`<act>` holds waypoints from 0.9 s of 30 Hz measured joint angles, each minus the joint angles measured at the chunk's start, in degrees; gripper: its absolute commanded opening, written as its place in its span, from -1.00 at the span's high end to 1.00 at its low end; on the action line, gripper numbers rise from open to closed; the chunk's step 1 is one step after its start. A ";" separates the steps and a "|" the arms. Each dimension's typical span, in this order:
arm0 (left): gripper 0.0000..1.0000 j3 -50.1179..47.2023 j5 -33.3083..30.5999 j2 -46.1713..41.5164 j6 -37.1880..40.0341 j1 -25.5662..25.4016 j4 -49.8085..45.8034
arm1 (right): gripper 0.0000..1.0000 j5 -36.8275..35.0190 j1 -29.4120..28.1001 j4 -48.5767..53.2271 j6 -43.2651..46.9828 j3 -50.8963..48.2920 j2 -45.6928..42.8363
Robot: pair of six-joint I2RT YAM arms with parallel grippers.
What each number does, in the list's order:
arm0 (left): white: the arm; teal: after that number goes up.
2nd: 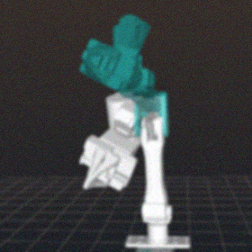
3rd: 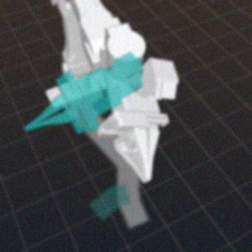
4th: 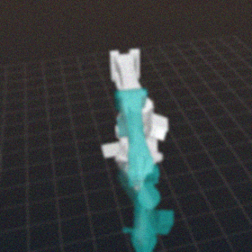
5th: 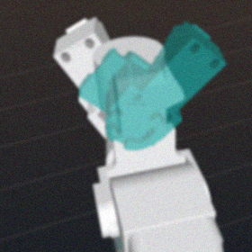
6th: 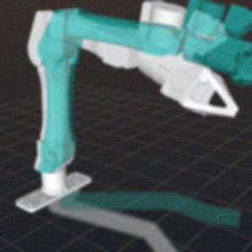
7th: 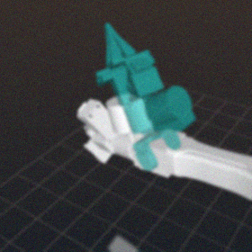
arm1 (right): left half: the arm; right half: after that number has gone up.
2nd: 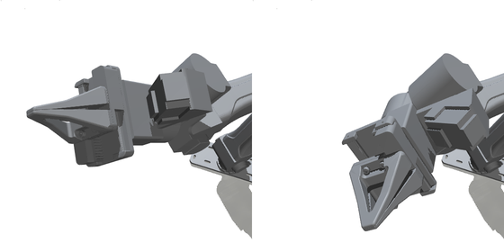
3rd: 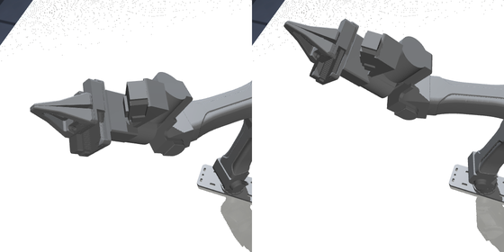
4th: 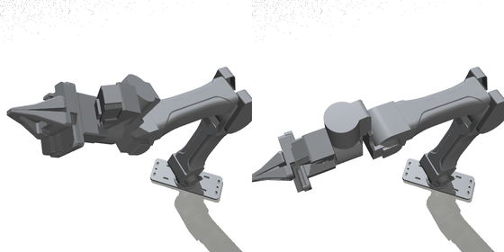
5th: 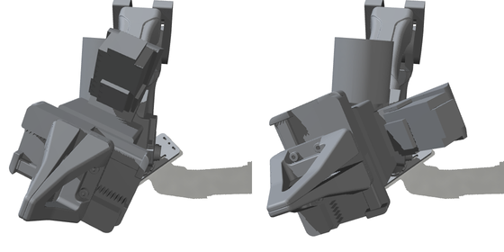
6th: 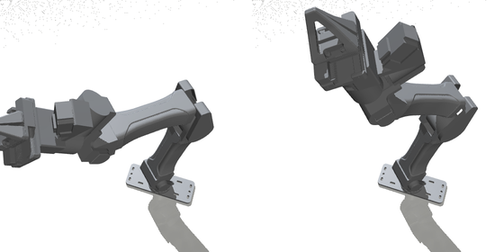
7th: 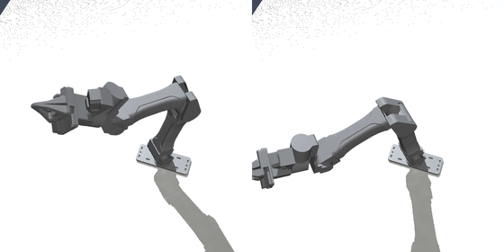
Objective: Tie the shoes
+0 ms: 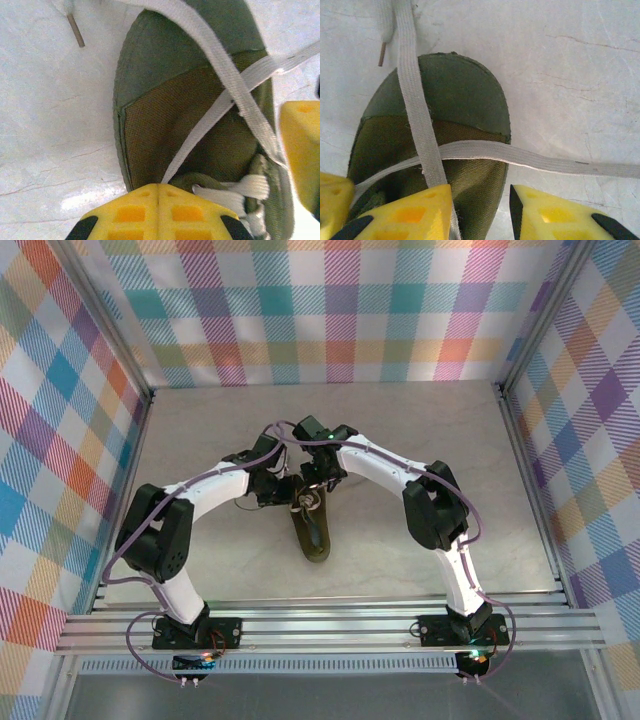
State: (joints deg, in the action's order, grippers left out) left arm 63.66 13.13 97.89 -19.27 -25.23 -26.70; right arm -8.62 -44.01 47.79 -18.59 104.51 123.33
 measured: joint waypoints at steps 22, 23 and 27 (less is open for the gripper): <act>0.75 -4.63 -2.10 -7.26 -1.77 4.13 -1.73 | 0.12 -0.57 -0.33 -0.22 -0.39 -2.58 -0.74; 0.57 -4.63 -2.08 -7.26 -1.79 4.17 -1.68 | 0.12 -0.61 -0.33 -0.24 -0.44 -2.58 -1.01; 0.27 -3.45 -1.60 -7.21 -1.88 5.40 -2.19 | 0.10 -0.57 -0.33 -0.61 -0.66 -2.73 -2.95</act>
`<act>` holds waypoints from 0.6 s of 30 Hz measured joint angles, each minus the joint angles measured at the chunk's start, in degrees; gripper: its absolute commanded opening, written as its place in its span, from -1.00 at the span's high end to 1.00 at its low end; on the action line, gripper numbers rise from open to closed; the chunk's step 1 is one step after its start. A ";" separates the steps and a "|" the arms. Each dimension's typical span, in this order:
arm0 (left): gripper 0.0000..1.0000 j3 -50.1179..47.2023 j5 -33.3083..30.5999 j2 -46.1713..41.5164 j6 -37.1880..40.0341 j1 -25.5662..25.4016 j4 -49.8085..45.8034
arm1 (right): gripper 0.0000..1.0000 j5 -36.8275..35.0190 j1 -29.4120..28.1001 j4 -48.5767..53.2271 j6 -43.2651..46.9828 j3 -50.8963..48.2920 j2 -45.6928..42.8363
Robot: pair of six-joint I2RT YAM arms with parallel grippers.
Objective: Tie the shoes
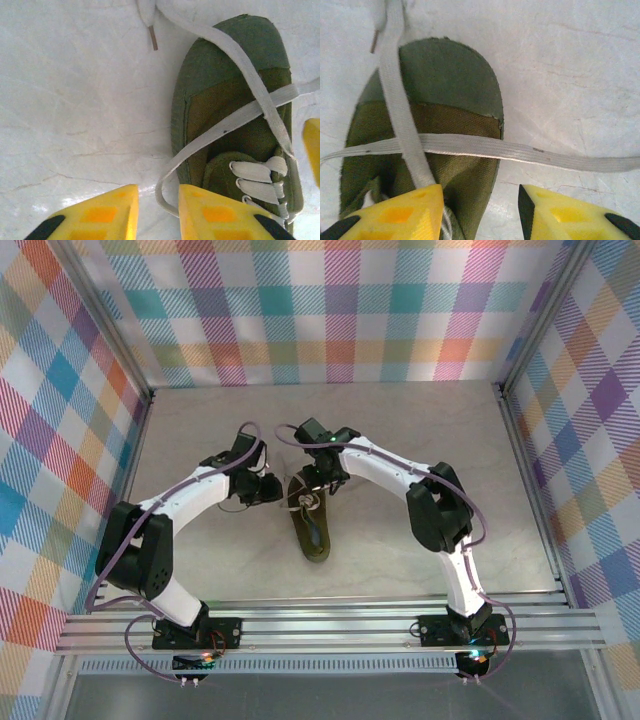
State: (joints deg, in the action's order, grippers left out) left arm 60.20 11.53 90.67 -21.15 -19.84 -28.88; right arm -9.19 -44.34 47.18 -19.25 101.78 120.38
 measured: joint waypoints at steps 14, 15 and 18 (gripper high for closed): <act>0.38 23.61 2.40 23.96 0.92 5.46 -2.47 | 0.17 1.36 -0.02 -2.32 -3.13 -5.33 -6.75; 0.34 24.22 2.49 25.49 0.68 5.46 -2.58 | 0.17 1.55 -0.07 -2.43 -3.56 -6.10 -7.04; 0.29 25.79 2.47 29.16 0.22 5.46 -2.75 | 0.19 1.99 -0.44 -2.56 -4.52 -7.65 -7.72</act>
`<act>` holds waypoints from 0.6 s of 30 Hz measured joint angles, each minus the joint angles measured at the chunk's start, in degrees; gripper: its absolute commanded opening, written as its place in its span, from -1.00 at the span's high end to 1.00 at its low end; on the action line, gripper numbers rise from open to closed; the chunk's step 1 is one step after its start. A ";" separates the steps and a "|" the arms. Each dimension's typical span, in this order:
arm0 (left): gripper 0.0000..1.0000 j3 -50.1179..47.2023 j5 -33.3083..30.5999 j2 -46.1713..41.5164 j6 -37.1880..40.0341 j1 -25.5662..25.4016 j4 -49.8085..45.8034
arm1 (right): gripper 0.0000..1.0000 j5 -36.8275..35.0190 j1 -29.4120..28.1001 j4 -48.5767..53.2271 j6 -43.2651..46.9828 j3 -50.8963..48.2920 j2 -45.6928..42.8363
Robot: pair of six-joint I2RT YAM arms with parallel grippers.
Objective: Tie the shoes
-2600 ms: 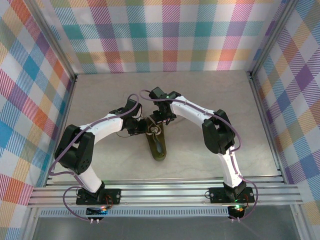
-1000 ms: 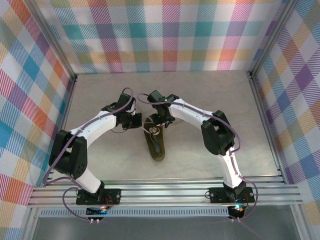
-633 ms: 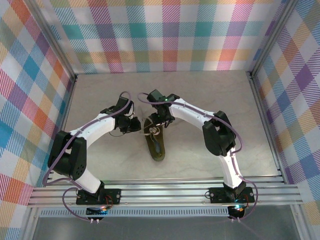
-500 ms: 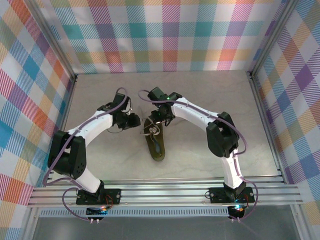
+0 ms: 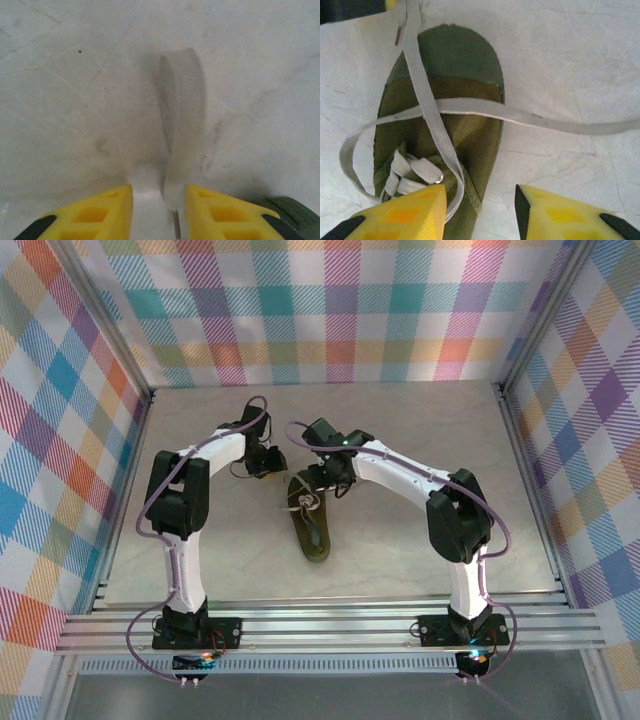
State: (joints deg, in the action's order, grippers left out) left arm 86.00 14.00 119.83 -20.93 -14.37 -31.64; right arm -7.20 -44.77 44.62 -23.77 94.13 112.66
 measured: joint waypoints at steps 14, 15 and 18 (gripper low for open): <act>0.80 7.76 0.48 5.25 -0.85 0.20 -3.78 | 0.22 0.85 -1.75 -1.05 -1.09 -0.07 0.00; 0.89 8.04 0.17 5.44 -0.57 0.35 -4.42 | 0.22 0.85 -1.75 -1.20 -1.07 -0.07 0.00; 1.00 7.98 0.46 5.35 -0.74 0.81 -4.74 | 0.25 1.27 -1.75 -2.10 -1.05 -0.13 -0.22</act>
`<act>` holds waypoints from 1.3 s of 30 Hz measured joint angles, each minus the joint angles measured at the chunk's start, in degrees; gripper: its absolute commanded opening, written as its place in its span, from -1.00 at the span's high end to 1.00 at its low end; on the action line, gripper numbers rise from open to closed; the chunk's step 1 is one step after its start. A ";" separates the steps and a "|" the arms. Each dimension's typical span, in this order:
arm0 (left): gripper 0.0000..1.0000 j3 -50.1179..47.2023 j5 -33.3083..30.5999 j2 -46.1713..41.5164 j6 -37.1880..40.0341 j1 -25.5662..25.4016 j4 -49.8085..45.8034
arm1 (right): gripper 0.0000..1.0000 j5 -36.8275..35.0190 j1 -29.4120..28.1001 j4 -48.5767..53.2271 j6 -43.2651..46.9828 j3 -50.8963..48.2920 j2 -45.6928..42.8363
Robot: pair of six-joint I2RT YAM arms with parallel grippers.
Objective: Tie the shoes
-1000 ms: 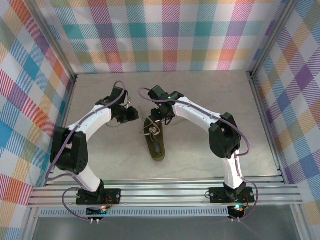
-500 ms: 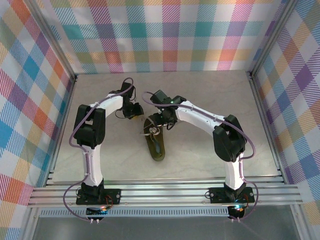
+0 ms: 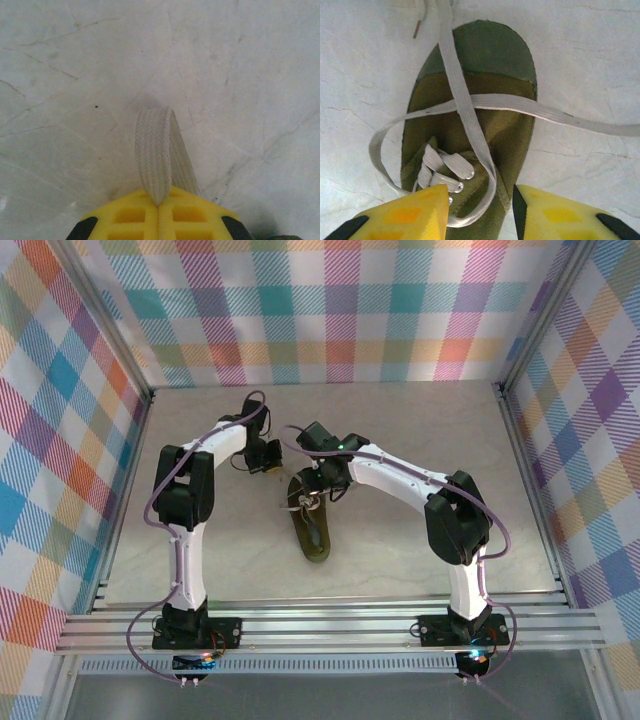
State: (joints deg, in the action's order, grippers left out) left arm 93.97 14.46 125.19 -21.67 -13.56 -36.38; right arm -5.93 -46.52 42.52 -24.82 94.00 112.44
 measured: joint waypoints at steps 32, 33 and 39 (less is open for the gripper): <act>1.00 -27.19 12.57 -37.27 -15.02 4.35 11.23 | 0.12 20.98 -0.72 -21.66 -4.39 -2.03 -0.81; 1.00 -27.26 12.74 -37.57 -15.06 4.35 11.28 | 0.14 21.20 -0.79 -21.62 -4.39 -1.66 -0.46; 1.00 -28.33 13.68 -39.89 -15.69 4.35 11.76 | 0.71 22.10 -0.81 -21.31 -4.39 1.14 1.53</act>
State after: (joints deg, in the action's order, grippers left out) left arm 65.65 28.14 85.30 -37.36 -9.21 -24.62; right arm 16.16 -47.33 21.21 -29.21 95.13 113.97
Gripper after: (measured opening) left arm 0.062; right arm 0.237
